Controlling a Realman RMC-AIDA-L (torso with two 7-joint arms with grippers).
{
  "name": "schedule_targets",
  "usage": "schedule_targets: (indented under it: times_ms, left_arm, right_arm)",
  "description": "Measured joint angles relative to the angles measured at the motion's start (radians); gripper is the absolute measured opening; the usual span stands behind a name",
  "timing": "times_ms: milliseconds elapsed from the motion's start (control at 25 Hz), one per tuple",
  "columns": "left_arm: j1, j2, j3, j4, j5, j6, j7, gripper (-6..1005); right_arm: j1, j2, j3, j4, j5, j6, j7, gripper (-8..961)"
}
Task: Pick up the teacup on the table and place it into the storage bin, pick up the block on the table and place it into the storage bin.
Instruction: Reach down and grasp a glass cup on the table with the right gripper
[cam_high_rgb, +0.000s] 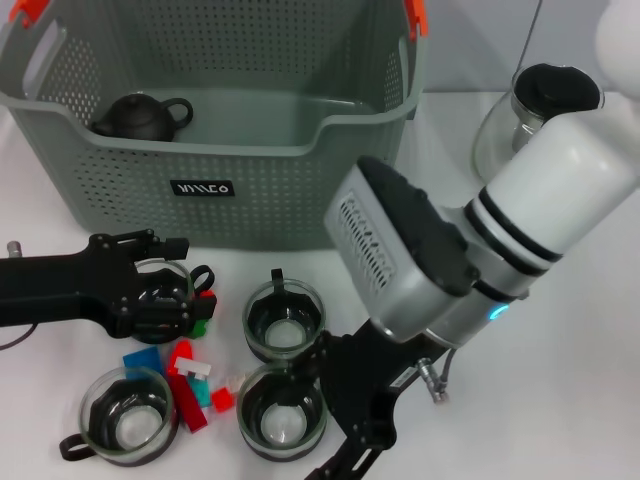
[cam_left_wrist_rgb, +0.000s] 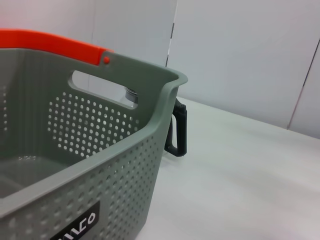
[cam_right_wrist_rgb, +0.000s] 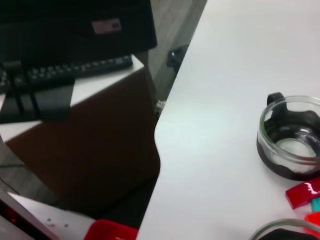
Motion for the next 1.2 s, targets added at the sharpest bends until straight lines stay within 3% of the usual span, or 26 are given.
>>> schedule_targets:
  times_ms: [640,1200]
  left_arm:
    - [-0.005,0.0,0.0,-0.015,-0.002,-0.019,0.001,890]
    - [-0.007,0.002,0.0,-0.015,-0.002,-0.011,0.003,891]
  right_arm:
    - [0.005,0.01,-0.265,-0.026,-0.001,0.216,0.071,883]
    - [0.001,0.013,-0.376,-0.023,0.003,0.345,0.096,799]
